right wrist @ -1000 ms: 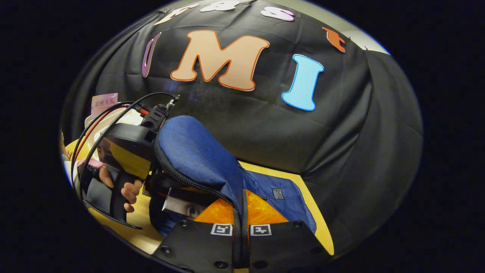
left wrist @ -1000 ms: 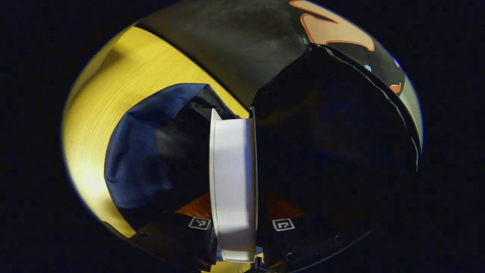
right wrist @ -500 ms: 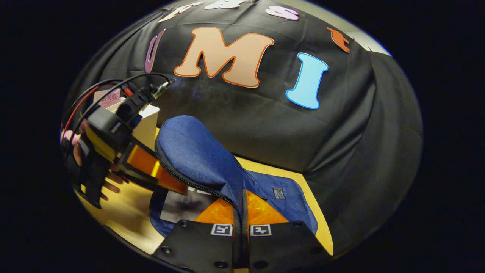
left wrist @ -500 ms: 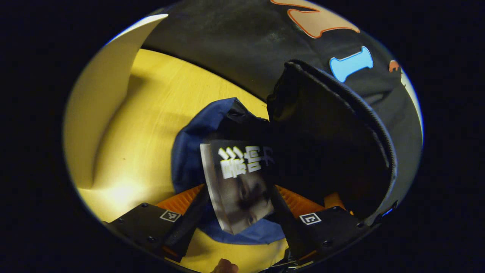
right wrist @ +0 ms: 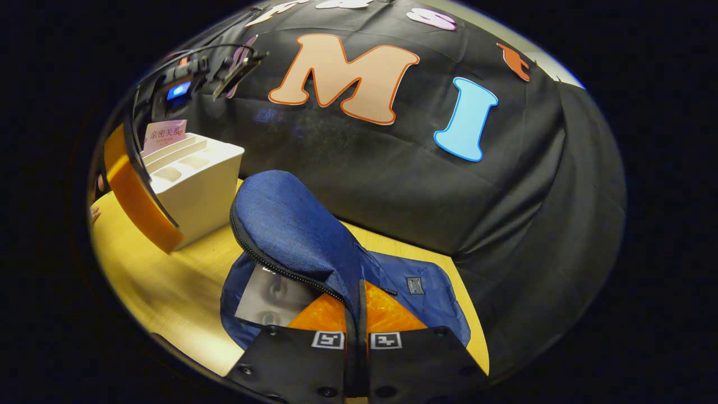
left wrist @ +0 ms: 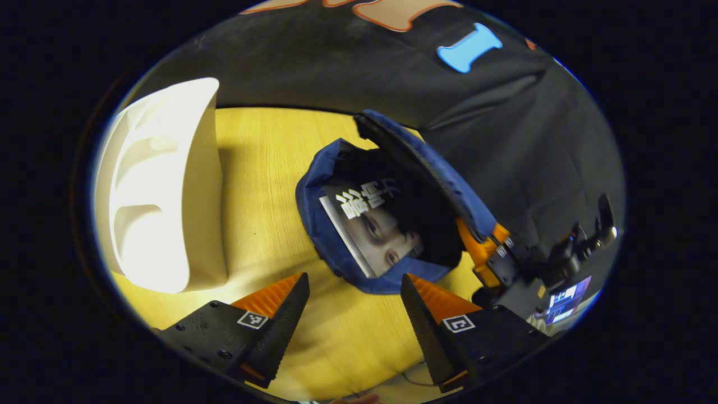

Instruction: Open the schoolbag, grab two books from the bookshelf and put them into the schoolbag.

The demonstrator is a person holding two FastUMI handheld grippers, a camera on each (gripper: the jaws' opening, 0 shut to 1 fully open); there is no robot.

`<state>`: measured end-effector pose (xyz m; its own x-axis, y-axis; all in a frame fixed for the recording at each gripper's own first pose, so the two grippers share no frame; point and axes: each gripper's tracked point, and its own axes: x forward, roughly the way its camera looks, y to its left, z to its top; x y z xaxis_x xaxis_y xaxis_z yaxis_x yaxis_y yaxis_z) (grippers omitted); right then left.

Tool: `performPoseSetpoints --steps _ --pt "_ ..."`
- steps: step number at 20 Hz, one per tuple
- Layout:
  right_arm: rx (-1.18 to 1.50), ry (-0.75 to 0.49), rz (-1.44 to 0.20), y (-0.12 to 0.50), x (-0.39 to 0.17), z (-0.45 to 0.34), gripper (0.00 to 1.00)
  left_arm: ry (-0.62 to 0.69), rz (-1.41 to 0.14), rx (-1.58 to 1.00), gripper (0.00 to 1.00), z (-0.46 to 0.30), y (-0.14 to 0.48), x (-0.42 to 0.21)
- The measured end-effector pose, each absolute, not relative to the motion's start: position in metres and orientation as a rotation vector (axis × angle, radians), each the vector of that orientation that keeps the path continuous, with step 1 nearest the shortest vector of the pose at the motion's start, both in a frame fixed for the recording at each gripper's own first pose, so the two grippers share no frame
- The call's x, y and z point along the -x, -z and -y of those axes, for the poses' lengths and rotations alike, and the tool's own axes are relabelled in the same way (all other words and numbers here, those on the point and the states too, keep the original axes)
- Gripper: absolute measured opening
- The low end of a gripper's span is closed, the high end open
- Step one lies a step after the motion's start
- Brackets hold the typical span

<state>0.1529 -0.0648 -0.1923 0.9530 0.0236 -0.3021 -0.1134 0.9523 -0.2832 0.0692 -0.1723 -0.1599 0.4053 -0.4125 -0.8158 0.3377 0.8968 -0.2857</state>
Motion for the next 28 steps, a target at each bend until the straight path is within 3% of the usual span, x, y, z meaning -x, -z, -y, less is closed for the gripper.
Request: performPoseSetpoints --steps 4,6,10,22,28 --pt "0.331 -0.074 -0.309 0.195 -0.152 0.061 0.01 0.477 -1.075 0.075 0.96 0.145 0.102 -0.054" --pt "0.337 -0.069 -0.313 0.196 -0.154 0.061 0.01 0.438 -1.095 0.065 1.0 0.118 0.08 -0.051" --pt "0.352 -0.065 -0.328 0.201 -0.153 0.056 0.03 0.33 -1.075 0.002 0.96 0.051 0.04 -0.062" --pt "0.319 -0.011 -0.404 0.217 -0.158 0.046 0.03 0.155 -1.004 -0.189 0.96 -0.089 -0.029 -0.087" --pt "0.374 -0.003 -0.436 0.223 -0.162 0.041 0.05 0.008 -0.952 -0.223 0.95 -0.177 -0.058 -0.096"
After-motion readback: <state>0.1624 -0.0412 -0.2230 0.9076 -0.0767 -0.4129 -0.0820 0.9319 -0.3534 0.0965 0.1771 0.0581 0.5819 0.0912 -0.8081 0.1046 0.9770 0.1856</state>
